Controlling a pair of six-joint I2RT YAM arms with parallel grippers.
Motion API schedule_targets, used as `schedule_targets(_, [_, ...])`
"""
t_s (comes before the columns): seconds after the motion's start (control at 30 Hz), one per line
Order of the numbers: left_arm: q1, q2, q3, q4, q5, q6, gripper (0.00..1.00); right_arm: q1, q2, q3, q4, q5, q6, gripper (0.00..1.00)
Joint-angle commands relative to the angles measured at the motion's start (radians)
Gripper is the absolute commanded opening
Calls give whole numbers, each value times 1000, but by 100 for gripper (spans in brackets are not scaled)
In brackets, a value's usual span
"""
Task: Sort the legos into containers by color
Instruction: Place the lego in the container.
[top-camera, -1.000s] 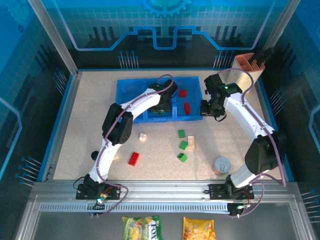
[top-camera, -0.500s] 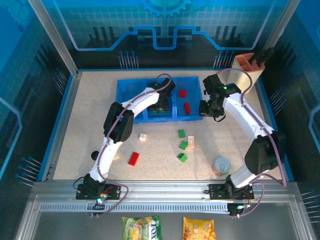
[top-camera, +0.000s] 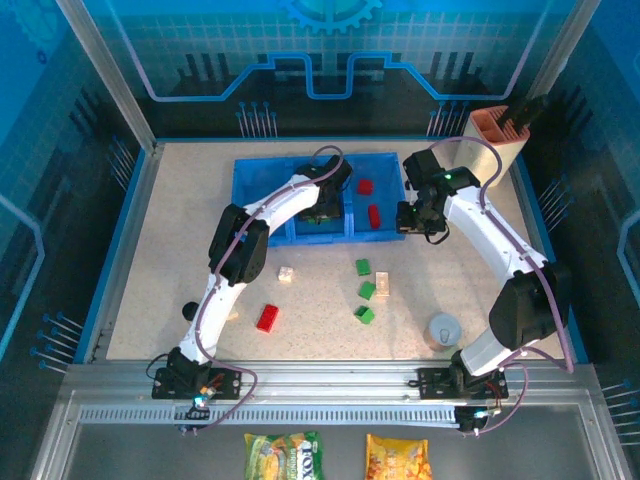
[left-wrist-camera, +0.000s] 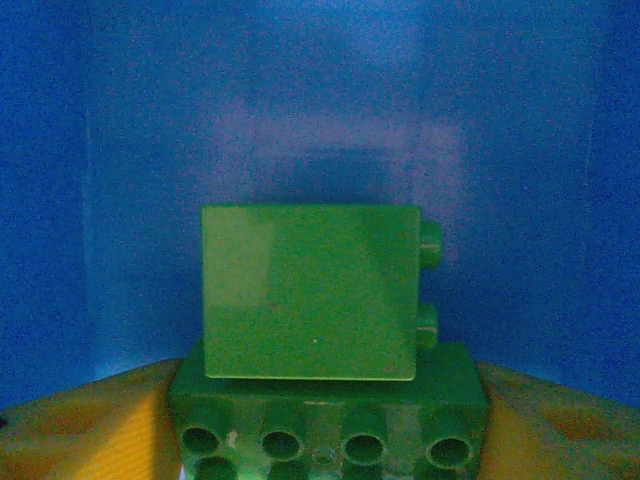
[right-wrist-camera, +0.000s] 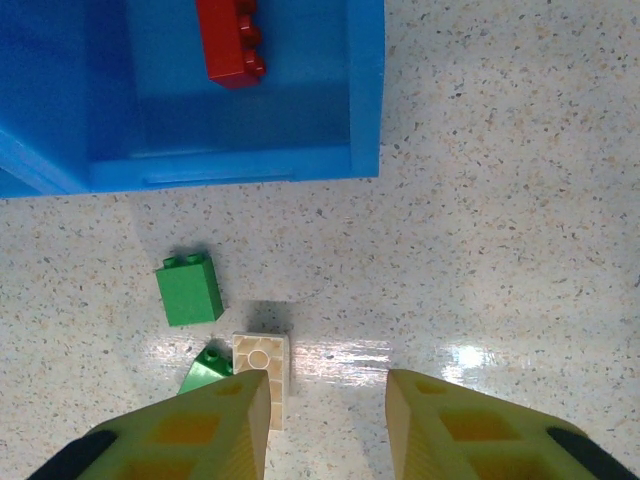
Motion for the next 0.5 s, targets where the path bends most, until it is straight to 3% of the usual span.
schedule_targets(0.0, [7,16,9,-13,27,-6,70,18,-10,26,-31,6,19,37])
schedule_targets(0.47, [5,-114,-48,-15,40,5,77,44,-19,42,-48,19,31,37])
